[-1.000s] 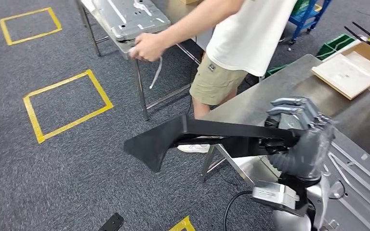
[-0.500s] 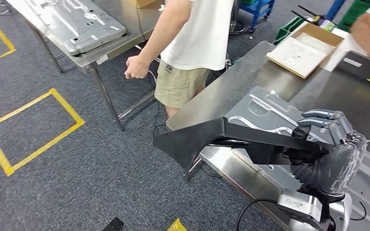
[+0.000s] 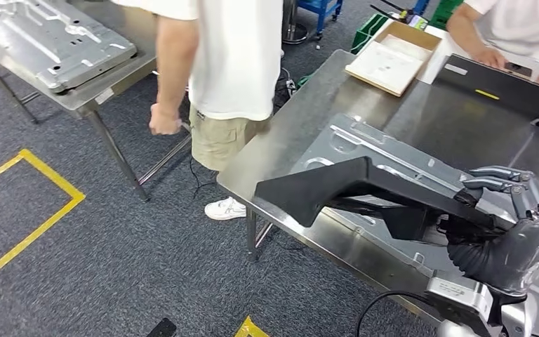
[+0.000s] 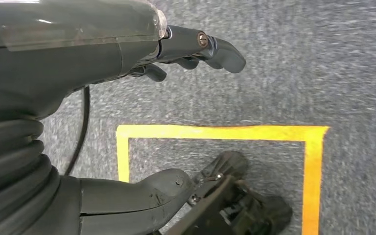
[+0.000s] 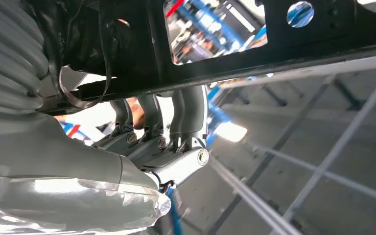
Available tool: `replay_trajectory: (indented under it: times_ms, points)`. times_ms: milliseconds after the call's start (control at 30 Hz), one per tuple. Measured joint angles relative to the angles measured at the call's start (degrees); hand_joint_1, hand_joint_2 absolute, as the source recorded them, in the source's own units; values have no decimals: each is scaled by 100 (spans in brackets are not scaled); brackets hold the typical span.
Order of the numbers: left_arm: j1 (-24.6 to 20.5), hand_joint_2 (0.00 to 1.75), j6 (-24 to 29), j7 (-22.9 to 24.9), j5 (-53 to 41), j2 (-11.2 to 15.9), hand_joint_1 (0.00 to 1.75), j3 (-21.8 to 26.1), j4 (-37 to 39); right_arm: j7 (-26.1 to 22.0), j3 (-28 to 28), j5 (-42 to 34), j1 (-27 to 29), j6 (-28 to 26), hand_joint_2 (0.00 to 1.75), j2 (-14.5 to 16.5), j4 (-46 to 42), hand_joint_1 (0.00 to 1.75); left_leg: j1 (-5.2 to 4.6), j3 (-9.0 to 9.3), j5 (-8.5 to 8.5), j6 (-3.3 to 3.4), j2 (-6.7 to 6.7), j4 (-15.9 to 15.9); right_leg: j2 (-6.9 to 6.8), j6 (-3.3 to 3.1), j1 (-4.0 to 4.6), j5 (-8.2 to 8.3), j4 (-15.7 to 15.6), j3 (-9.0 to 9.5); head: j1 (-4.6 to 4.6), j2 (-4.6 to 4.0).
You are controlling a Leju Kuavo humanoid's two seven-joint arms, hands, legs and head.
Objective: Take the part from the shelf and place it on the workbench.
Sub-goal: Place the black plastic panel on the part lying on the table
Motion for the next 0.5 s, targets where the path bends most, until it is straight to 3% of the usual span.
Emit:
replay_trajectory:
  times_ms: [67, 133, 167, 233, 300, 333, 367, 400, 433, 500]
  points:
    - [-1, 175, -23, -24, 6, 5, 0, 1, 3, 10, -93, 3, -5, 18, 175, 7, 3, 175, -20, 34, -32, -53, 101, -3, -151, -74, 64, 101, -423, 204, -1, 1]
    - [-5, 175, -45, -67, 16, 10, 0, 1, 6, 53, -193, 9, -7, 92, 175, 14, 10, 175, -33, 72, -51, -112, 212, -25, -51, -130, 86, 99, -454, 195, -1, 1]
    - [-11, 175, -53, -93, 24, 14, 0, 1, 8, 93, -253, 16, -6, 157, 175, 17, 15, 175, -29, 88, -79, -143, 197, -15, 11, -159, 70, 113, -483, 208, -2, 0]
    - [-20, 175, -56, -142, 33, 33, 0, 0, 11, 175, -376, 40, -35, 295, 175, 32, 39, 175, -20, -4, -276, -183, -53, 253, 132, -229, 21, 150, -555, 249, -3, 1]
    - [0, 175, -55, -165, 35, 59, 0, 0, 22, 259, -483, 98, -78, 408, 175, 43, 93, 175, -9, -341, -634, -191, -363, 957, 257, -271, -7, 162, -577, 267, -4, 1]
    - [19, 175, -55, -170, 34, 69, 0, 0, 31, 307, -536, 141, -96, 453, 175, 42, 135, 175, -9, -534, -767, -196, -421, 1328, 328, -279, -5, 161, -573, 267, -4, 1]
    - [37, 175, -55, -175, 33, 82, 0, 0, 40, 360, -600, 190, -116, 494, 175, 34, 191, 175, -8, -670, -797, -200, -441, 1560, 405, -281, -3, 157, -567, 269, -5, 1]
    - [48, 175, -55, -182, 33, 96, 0, 0, 49, 410, -680, 242, -146, 525, 175, 19, 262, 175, -8, -718, -708, -200, -449, 1587, 484, -277, -1, 152, -555, 272, -5, 1]
    - [50, 175, -57, -190, 33, 107, 0, 0, 55, 455, -773, 292, -181, 553, 175, -2, 338, 175, -7, -659, -508, -195, -466, 1381, 560, -268, -3, 141, -537, 278, -5, 1]
    - [43, 175, -73, -207, 35, 131, 0, 0, 61, 526, -953, 381, -257, 614, 175, -52, 478, 175, 2, -375, -69, -174, -614, 634, 690, -225, 0, 97, -469, 274, -5, 1]
